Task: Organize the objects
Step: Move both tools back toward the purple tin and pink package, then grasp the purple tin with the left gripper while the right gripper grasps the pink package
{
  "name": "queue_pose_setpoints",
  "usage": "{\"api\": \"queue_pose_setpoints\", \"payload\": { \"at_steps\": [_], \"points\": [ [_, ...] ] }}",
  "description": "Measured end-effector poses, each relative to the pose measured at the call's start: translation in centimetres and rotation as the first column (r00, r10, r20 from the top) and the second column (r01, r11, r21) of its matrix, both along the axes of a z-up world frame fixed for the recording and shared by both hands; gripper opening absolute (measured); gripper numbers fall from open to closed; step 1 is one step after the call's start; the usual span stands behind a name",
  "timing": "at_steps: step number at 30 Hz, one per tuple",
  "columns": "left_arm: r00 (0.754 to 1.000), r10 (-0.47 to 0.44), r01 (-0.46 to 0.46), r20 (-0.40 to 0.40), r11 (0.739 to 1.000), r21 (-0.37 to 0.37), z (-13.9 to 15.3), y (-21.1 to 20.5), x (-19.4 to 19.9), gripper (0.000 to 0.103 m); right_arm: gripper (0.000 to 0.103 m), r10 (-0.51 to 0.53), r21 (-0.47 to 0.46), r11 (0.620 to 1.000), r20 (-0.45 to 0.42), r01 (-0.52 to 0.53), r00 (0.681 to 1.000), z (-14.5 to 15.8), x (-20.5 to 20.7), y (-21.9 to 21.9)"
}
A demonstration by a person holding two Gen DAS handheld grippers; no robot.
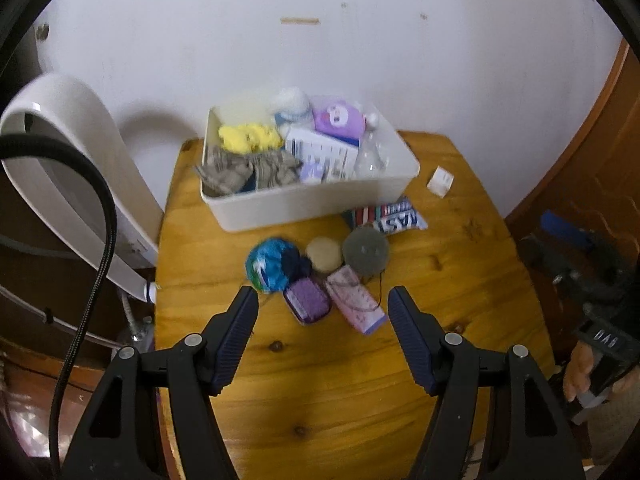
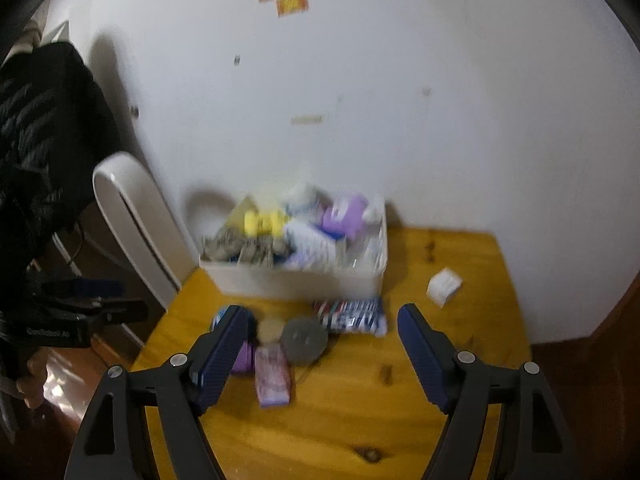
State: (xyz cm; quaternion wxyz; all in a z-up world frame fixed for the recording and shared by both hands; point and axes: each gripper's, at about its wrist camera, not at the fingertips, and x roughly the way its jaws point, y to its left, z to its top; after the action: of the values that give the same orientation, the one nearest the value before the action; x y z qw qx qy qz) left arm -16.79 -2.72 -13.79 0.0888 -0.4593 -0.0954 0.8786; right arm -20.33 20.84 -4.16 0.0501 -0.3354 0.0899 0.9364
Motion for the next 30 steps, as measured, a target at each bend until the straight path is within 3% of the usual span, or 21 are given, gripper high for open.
{"api": "queue_pose_setpoints", "payload": {
  "at_steps": [7, 11, 16, 20, 30],
  "points": [
    [0.998, 0.043, -0.045, 0.046, 0.998, 0.051, -5.6, 0.5, 0.3, 0.071, 0.079, 0.033, -0.038, 0.999, 0.139, -0.028, 0.990, -7.7, -0.6, -2.2],
    [0.993, 0.072, -0.080, 0.090, 0.993, 0.088, -8.7, 0.6, 0.0, 0.071, 0.079, 0.058, -0.088, 0.995, 0.238, -0.038, 0.970, -12.7, -1.8, -3.3],
    [0.985, 0.095, -0.112, 0.146, 0.987, 0.112, -11.8, 0.6, -0.5, 0.071, 0.079, 0.091, -0.110, 0.992, 0.317, -0.058, 0.944, -16.6, -3.0, -4.5],
    [0.980, 0.112, -0.134, 0.166, 0.983, 0.125, -13.0, 0.2, -0.8, 0.071, 0.079, 0.111, -0.113, 0.991, 0.363, -0.074, 0.925, -18.8, -3.7, -5.3],
    [0.972, 0.131, -0.163, 0.195, 0.974, 0.159, -14.5, -0.4, -2.2, 0.071, 0.078, 0.141, -0.011, 0.989, 0.322, -0.145, 0.936, -19.3, -6.1, -7.7]
  ]
}}
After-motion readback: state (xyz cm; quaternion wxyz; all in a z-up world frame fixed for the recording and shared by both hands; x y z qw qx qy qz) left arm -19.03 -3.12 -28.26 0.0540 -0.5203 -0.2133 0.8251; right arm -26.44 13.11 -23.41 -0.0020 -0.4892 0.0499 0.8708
